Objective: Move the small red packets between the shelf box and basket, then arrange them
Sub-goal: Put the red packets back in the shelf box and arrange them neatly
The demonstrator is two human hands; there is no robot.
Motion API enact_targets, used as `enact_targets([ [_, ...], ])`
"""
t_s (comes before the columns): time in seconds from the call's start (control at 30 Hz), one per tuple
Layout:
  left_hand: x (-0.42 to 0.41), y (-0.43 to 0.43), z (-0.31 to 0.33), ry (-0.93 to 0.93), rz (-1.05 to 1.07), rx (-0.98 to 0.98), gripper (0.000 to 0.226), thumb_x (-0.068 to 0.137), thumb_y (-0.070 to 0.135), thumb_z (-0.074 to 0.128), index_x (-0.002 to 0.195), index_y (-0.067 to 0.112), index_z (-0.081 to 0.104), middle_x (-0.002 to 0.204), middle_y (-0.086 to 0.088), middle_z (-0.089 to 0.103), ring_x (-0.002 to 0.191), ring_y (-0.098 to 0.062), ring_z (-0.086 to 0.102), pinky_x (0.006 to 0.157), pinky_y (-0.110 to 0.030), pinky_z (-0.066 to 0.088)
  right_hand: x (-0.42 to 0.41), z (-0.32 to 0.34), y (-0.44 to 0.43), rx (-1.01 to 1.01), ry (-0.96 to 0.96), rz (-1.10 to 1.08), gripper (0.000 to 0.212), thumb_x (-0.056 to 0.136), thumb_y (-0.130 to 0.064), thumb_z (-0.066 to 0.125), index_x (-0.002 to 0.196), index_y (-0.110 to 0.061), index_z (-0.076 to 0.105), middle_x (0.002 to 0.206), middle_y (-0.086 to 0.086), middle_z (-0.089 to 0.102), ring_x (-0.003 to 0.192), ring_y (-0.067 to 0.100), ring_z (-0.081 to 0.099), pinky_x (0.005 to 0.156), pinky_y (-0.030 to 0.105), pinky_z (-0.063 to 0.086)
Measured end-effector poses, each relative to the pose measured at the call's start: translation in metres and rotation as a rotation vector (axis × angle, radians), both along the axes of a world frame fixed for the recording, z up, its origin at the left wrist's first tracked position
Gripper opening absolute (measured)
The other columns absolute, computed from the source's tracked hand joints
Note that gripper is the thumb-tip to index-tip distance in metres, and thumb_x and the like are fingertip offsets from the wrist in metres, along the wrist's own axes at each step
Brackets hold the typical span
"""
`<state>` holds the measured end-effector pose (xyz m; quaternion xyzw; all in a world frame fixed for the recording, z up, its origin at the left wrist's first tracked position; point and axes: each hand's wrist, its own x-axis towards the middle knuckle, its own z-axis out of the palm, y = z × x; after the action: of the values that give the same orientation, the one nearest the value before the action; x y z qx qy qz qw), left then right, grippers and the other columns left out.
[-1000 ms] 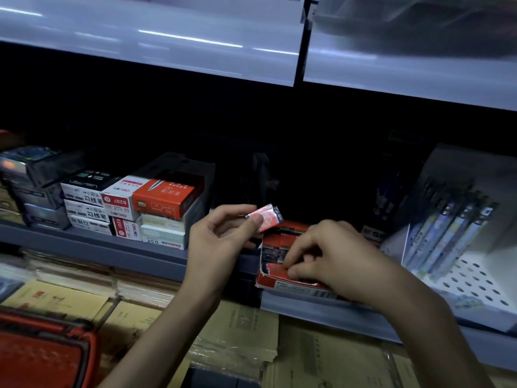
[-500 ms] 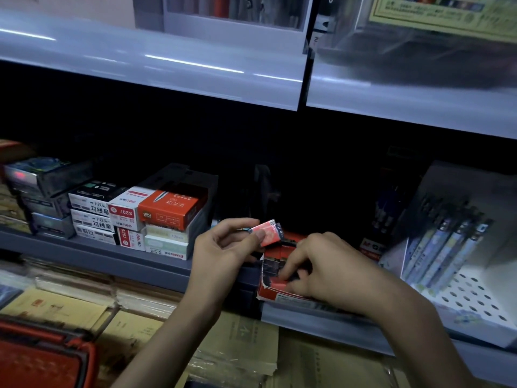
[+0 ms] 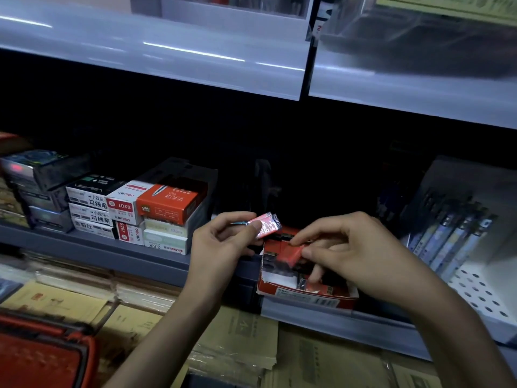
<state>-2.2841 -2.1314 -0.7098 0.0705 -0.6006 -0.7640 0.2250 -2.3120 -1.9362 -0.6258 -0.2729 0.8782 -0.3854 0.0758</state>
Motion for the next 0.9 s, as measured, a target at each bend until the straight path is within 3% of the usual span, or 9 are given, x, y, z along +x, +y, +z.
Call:
enact_targets([
  [0.17,0.000,0.001,0.000,-0.006,0.006,-0.003,0.014,0.090,0.012,0.075,0.104,0.012,0.076,0.086,-0.010,0.079,0.085,-0.029,0.076,0.065,-0.020,0.057,0.004,-0.003,-0.003,-0.110,-0.008,-0.035,0.015,0.090,-0.010,0.074,0.089,-0.024,0.080,0.069,-0.004,0.075,0.054,0.007,0.070,0.048,0.015,0.047],
  [0.37,0.000,0.000,0.000,-0.012,0.013,-0.001,0.015,0.089,0.013,0.076,0.104,0.012,0.076,0.085,-0.010,0.079,0.085,-0.030,0.075,0.066,-0.021,0.058,0.001,-0.015,-0.008,-0.101,0.004,-0.043,0.023,0.085,-0.002,0.077,0.081,-0.025,0.072,0.074,-0.003,0.074,0.048,0.009,0.061,0.048,0.019,0.046],
  [0.47,0.000,0.001,0.001,-0.012,0.012,0.002,0.015,0.089,0.012,0.076,0.104,0.011,0.076,0.085,-0.010,0.079,0.080,-0.024,0.076,0.064,-0.019,0.057,-0.001,-0.021,-0.010,-0.090,0.004,-0.052,0.028,0.083,-0.001,0.076,0.086,-0.029,0.070,0.077,-0.006,0.073,0.054,0.007,0.062,0.056,0.025,0.055],
  [0.6,0.000,0.000,0.001,-0.011,0.011,0.000,0.016,0.090,0.012,0.076,0.105,0.010,0.075,0.084,-0.011,0.079,0.077,-0.020,0.076,0.064,-0.019,0.057,-0.005,-0.023,-0.010,-0.092,0.060,-0.071,0.026,0.080,-0.003,0.070,0.085,-0.028,0.071,0.077,-0.005,0.066,0.062,0.005,0.059,0.062,0.021,0.052],
  [0.7,0.000,0.000,0.001,-0.006,0.010,0.005,0.015,0.090,0.011,0.075,0.105,0.009,0.075,0.083,-0.011,0.079,0.076,-0.019,0.075,0.063,-0.019,0.057,-0.004,-0.020,-0.010,-0.158,0.022,-0.027,0.028,0.090,-0.005,0.065,0.091,-0.031,0.072,0.080,-0.004,0.065,0.062,0.010,0.063,0.060,0.026,0.052],
  [0.77,0.001,0.000,0.001,-0.007,0.010,0.000,0.016,0.090,0.011,0.075,0.105,0.010,0.075,0.083,-0.011,0.079,0.076,-0.018,0.076,0.064,-0.019,0.057,-0.003,-0.018,-0.011,-0.193,-0.034,0.004,0.028,0.097,-0.008,0.062,0.101,-0.033,0.074,0.087,0.000,0.070,0.072,0.014,0.072,0.068,0.028,0.060],
  [0.83,0.001,0.001,0.001,-0.010,0.015,-0.002,0.016,0.089,0.012,0.076,0.105,0.011,0.075,0.083,-0.011,0.079,0.077,-0.019,0.076,0.064,-0.019,0.057,-0.002,-0.018,-0.012,-0.201,-0.058,-0.006,0.026,0.095,-0.009,0.067,0.108,-0.031,0.073,0.088,0.001,0.071,0.076,0.016,0.073,0.070,0.029,0.061],
  [0.9,0.001,0.001,0.001,-0.012,0.019,-0.006,0.015,0.089,0.012,0.076,0.105,0.011,0.075,0.084,-0.011,0.079,0.078,-0.019,0.076,0.064,-0.019,0.057,-0.003,-0.021,-0.013,-0.190,-0.024,-0.069,0.025,0.085,-0.012,0.080,0.101,-0.030,0.072,0.083,0.000,0.073,0.073,0.017,0.073,0.071,0.032,0.061],
])
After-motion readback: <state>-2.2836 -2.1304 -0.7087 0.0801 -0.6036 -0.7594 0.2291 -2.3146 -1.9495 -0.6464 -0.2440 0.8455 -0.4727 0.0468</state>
